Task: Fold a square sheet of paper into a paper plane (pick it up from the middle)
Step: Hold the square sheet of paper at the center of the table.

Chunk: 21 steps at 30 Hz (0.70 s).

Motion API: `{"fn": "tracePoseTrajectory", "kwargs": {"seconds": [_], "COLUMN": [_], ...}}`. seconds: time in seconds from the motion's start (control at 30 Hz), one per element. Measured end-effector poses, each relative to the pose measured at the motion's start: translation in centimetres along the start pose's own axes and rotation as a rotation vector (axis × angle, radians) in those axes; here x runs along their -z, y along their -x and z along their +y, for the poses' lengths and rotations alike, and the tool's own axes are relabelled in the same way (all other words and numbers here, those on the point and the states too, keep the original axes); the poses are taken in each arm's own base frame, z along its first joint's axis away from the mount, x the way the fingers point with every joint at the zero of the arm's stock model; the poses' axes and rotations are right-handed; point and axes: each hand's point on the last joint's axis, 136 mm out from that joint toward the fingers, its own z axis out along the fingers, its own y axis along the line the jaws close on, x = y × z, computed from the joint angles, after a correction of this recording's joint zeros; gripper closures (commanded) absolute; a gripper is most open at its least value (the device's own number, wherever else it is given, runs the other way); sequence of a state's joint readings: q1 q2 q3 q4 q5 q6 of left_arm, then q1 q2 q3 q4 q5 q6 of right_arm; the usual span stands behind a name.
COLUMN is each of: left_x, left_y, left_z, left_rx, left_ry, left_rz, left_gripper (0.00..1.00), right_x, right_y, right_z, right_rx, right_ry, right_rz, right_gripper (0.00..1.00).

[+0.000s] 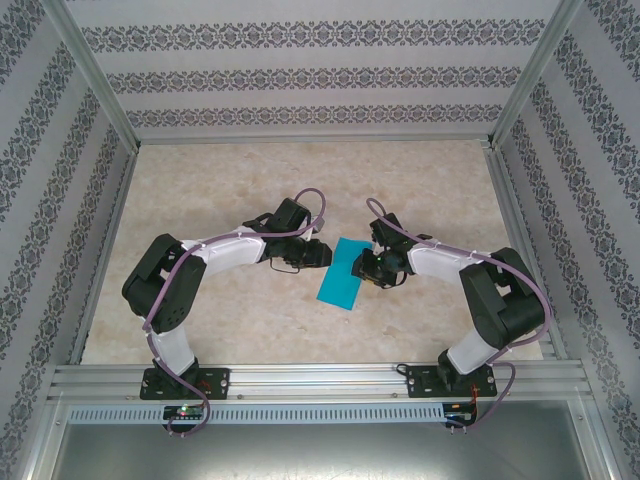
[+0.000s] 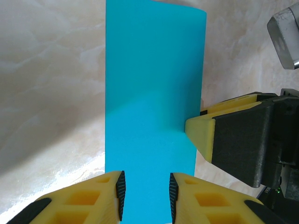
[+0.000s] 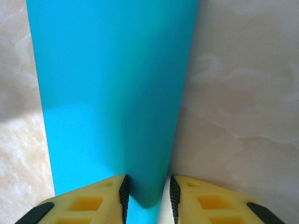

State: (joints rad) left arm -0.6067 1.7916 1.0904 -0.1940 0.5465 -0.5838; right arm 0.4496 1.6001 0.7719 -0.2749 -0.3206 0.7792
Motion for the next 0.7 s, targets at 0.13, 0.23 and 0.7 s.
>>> {"fn": "tracePoseTrajectory", "kwargs": {"seconds": [0.13,0.23,0.7], "left_x": [0.00,0.00,-0.91], "left_y": [0.01,0.00,-0.33], "left_z": [0.00,-0.01,0.31], "left_rx": [0.000,0.000,0.018], "left_ry": [0.000,-0.001,-0.012], "left_rz": [0.000,0.000,0.023], "left_gripper": [0.66,0.66,0.66], "right_x": [-0.02,-0.04,-0.07], "right_y": [-0.01,0.00,0.03], "right_z": [-0.01,0.00,0.04], "right_rx": [-0.001,-0.002,-0.005], "right_ry": [-0.002,-0.003,-0.011], "right_rz": [0.002,0.004,0.013], "right_gripper": [0.67,0.66,0.65]}}
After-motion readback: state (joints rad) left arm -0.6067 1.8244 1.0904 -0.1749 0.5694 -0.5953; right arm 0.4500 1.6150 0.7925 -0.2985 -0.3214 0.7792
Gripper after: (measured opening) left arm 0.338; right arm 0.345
